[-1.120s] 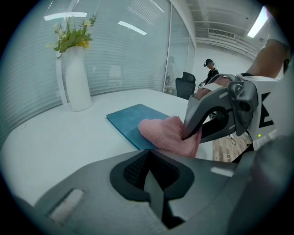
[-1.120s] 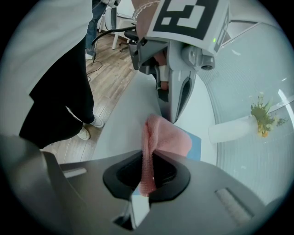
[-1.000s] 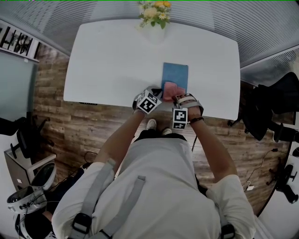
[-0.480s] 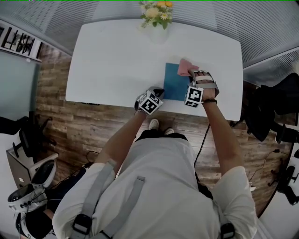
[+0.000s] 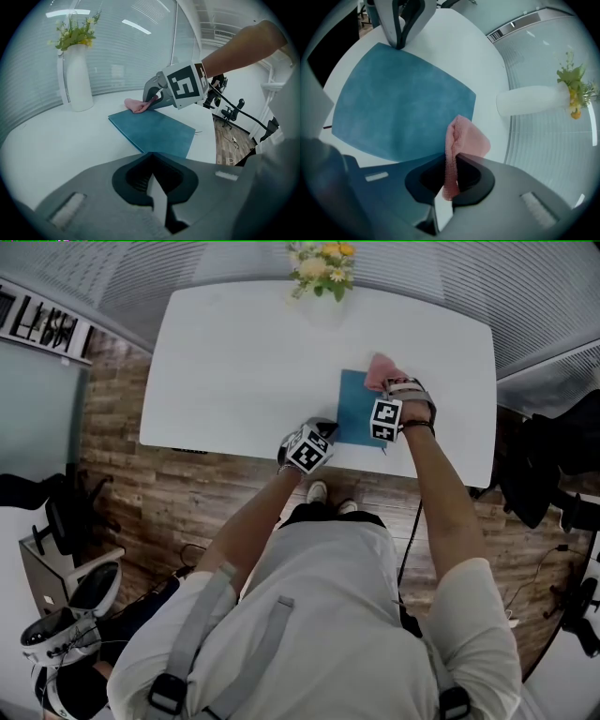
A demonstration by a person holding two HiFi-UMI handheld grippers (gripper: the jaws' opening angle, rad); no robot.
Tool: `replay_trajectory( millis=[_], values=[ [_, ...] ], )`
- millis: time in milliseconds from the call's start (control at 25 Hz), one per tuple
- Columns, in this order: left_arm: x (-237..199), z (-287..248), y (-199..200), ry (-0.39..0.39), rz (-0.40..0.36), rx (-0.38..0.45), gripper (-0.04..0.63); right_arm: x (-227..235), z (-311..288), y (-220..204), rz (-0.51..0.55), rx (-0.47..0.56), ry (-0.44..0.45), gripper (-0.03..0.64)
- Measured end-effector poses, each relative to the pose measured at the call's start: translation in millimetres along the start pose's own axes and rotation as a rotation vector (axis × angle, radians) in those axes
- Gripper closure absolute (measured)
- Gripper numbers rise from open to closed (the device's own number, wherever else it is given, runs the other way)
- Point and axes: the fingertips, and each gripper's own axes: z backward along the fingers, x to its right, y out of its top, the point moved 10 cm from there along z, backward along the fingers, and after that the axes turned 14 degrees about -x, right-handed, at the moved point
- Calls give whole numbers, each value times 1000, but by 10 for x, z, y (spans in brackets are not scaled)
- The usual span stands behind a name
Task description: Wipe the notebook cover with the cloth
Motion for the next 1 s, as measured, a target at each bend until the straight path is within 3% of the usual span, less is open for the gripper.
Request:
replay_trajectory(
  millis=[1000],
  values=[
    [-46, -38, -15, 17, -8, 3, 594, -512, 401, 16, -22, 80, 10, 615]
  ],
)
